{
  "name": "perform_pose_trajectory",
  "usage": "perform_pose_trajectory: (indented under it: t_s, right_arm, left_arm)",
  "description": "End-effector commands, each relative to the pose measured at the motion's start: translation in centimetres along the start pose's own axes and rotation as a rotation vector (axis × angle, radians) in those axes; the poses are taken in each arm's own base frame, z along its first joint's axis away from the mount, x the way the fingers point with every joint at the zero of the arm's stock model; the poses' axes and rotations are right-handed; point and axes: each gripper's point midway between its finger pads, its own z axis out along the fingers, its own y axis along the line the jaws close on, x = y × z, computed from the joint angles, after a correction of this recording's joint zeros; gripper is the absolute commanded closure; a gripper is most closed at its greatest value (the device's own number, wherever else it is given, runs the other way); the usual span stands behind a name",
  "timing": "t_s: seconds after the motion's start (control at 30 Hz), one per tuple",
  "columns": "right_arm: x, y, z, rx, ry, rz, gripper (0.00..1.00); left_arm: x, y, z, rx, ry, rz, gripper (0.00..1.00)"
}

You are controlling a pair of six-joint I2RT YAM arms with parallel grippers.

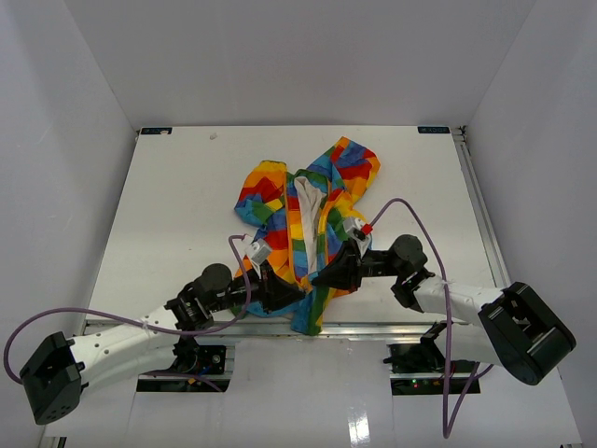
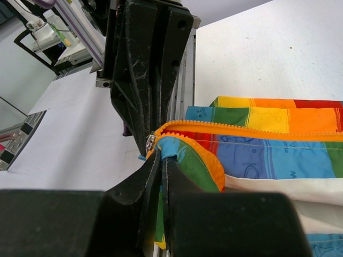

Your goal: Zip up the jacket

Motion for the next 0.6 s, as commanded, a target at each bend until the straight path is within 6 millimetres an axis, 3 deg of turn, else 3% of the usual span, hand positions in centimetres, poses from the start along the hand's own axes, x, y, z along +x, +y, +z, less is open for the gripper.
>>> perform_pose_trajectory:
  t_s: [0.0,0.37,0.57]
  right_arm:
    - [-3.5,-0.3,1.0,-0.006,-0.078,-0.095,0.92]
    - [-2.3,0.6,1.0,-0.084,-0.027,-0.097,0.92]
    - [-3.1,1.2,0.9,-0.089,-0.037,-0.128,0.92]
  left_arm:
    - [-0.6,-2.4,0.2,0.106,0.033,0.061,1.0]
    - [-0.3,-3.2,0.5,0.155,0.087,0.117,1.0]
    - [-0.2,-2.9,0.6,0.134,0.114,0.119,1.0]
